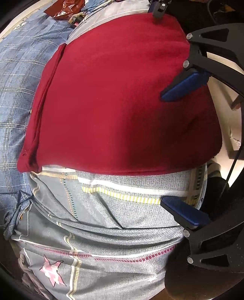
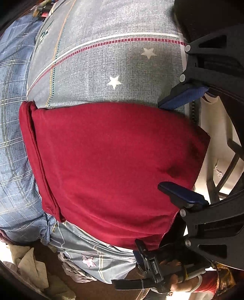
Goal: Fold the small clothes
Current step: 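Position both open grippers at the hem edge of the red sweater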
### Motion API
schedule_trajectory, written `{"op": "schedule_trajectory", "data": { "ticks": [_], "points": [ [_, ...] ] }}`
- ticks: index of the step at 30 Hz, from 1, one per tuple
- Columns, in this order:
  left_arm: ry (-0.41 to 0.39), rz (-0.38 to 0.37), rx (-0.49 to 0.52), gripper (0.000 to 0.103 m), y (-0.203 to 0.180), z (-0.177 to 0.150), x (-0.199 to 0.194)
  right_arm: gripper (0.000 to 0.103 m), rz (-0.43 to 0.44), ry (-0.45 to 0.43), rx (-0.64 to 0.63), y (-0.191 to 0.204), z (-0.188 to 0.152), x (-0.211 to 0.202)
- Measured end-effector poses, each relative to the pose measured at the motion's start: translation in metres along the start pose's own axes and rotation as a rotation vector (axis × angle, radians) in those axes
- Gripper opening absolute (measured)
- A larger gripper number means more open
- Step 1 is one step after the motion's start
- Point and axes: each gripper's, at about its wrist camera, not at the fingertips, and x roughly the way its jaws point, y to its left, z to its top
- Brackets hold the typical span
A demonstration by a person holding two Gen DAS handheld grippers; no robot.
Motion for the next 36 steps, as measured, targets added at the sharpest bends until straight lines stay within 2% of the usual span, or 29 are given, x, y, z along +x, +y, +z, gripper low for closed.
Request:
{"op": "schedule_trajectory", "data": {
  "ticks": [6,9,13,15,18,22,25,28,32,36],
  "points": [
    [-0.007,-0.018,-0.013,0.1,0.003,0.0,-0.003,0.08,-0.002,-0.02,-0.012,0.003,0.0,0.001],
    [-0.011,-0.014,-0.02,0.096,0.002,-0.001,-0.005,0.074,0.0,-0.028,-0.024,0.006,0.0,0.002],
    [-0.034,-0.01,-0.034,0.07,0.005,-0.002,-0.013,0.037,0.007,-0.054,-0.052,0.01,0.003,0.003],
    [-0.034,-0.023,-0.038,0.055,0.009,-0.001,-0.017,0.033,0.017,-0.06,-0.051,0.01,0.005,0.005],
    [-0.026,-0.037,-0.05,0.048,0.016,0.0,-0.02,0.03,0.03,-0.06,-0.053,0.01,0.007,0.005],
    [-0.012,-0.058,-0.054,0.047,0.019,0.002,-0.02,0.034,0.049,-0.045,-0.02,0.007,0.007,0.004],
    [-0.008,-0.079,-0.07,0.054,0.021,0.003,-0.02,0.048,0.097,-0.025,0.022,0.002,0.005,0.002],
    [0.001,-0.091,-0.063,0.064,0.02,0.003,-0.019,0.059,0.075,-0.003,-0.014,0.004,0.002,-0.001],
    [0.008,-0.086,-0.044,0.073,0.013,0.003,-0.017,0.06,0.07,0.013,0.018,-0.005,-0.002,-0.005],
    [0.007,-0.109,-0.08,0.081,0.012,0.007,-0.014,0.062,0.1,0.021,0.056,-0.013,-0.003,-0.006]
  ]
}}
